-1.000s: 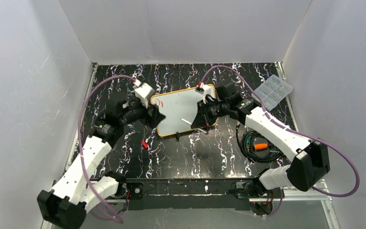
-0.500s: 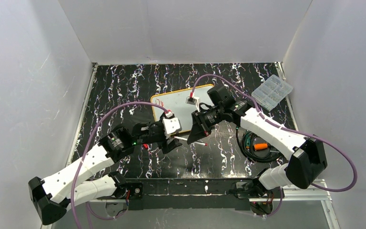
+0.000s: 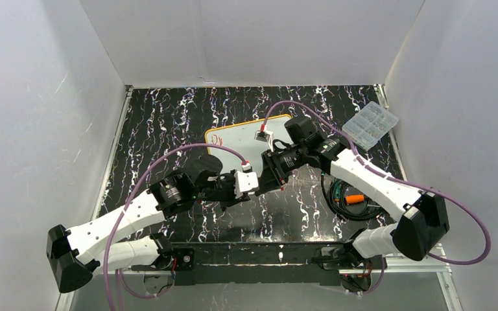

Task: Write a sentence on the whiteboard
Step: Adjust the whiteboard marker.

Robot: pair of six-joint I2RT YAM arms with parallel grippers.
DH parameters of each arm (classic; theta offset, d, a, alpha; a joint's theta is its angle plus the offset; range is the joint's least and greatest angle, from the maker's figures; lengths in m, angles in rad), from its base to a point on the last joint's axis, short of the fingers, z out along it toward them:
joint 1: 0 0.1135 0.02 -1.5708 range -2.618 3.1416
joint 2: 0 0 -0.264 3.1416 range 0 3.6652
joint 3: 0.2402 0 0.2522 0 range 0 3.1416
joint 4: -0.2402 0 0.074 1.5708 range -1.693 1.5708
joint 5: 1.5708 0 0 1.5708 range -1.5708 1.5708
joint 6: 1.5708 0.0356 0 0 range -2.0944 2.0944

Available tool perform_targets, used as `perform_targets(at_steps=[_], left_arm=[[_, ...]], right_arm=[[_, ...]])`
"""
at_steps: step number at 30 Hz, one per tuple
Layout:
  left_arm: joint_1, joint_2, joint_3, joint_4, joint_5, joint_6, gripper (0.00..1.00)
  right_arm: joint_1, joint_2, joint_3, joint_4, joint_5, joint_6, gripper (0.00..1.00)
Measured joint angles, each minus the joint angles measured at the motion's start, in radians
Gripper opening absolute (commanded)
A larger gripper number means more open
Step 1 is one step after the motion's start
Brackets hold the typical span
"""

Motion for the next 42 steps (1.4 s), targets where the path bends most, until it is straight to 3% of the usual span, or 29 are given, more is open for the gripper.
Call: perform_targets(at_steps=[5,14,18,21,24,34,38,42], left_arm=[[-0.005,-0.004,0.000,0.034,-0.008,-0.055,0.00],[0.078,-0.064,-0.011,0.061,0.022,-0.128,0.00],[0.143,-0.064,-0.011,0.067,0.085,-0.160,0.00],[0.196,-0.062,-0.011,0.093,0.147,-0.194,0.00],[0.233,-0.056,-0.011,0.114,0.204,-0.226,0.00],[0.240,-0.014,-0.011,0.140,0.307,-0.263,0.00],[0.243,-0.011,-0.010,0.126,0.309,-0.254,0.00],[0.247,-0.007,0.001,0.092,0.308,-0.230,0.00]], right_arm=[[0.000,-0.097,-0.089,0.158,0.070,0.108,0.67],[-0.004,-0.312,-0.320,0.450,0.241,0.282,0.74],[-0.004,-0.417,-0.425,0.624,0.373,0.373,0.82],[-0.005,-0.515,-0.553,0.806,0.481,0.468,0.82],[-0.006,-0.568,-0.645,0.937,0.565,0.539,0.77],[-0.009,-0.515,-0.669,1.234,0.652,0.660,0.67],[-0.009,-0.492,-0.662,1.236,0.643,0.654,0.62],[-0.009,-0.472,-0.601,1.114,0.613,0.601,0.65]])
